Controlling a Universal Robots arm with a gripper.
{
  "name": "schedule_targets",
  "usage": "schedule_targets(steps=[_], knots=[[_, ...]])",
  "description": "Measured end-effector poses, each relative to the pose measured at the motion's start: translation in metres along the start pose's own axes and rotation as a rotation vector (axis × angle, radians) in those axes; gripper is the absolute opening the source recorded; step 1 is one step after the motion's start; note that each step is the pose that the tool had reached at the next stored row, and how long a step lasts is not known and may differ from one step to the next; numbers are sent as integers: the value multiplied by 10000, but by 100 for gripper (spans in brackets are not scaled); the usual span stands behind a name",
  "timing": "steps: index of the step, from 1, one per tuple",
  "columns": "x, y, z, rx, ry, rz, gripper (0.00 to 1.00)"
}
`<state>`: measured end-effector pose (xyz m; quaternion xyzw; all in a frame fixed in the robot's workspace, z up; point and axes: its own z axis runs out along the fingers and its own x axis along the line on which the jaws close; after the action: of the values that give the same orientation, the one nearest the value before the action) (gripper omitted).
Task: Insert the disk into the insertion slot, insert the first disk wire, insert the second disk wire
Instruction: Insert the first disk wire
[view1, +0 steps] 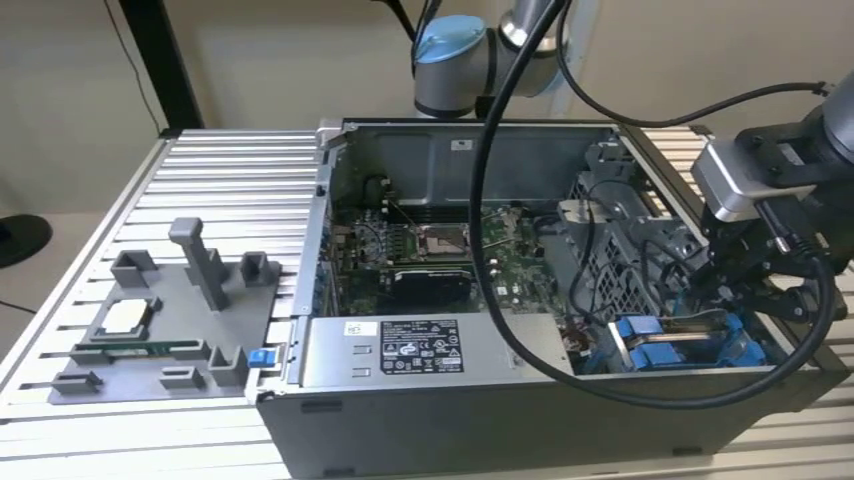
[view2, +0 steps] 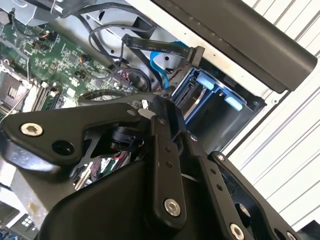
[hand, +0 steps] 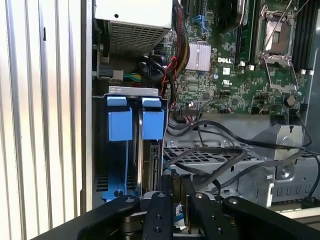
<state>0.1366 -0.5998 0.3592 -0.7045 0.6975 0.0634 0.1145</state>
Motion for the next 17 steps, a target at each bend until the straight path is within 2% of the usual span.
schedule_targets(steps=[3, 5, 9, 11, 12, 17], knots=[[5, 0, 21, 115, 65, -32, 0], [7, 0, 27, 124, 165, -4, 0], [10, 2, 37, 143, 527, 70, 0], [11, 2, 46, 158, 666, 135, 0], [11, 3, 51, 161, 686, 152, 0], [11, 3, 52, 169, 690, 158, 0]])
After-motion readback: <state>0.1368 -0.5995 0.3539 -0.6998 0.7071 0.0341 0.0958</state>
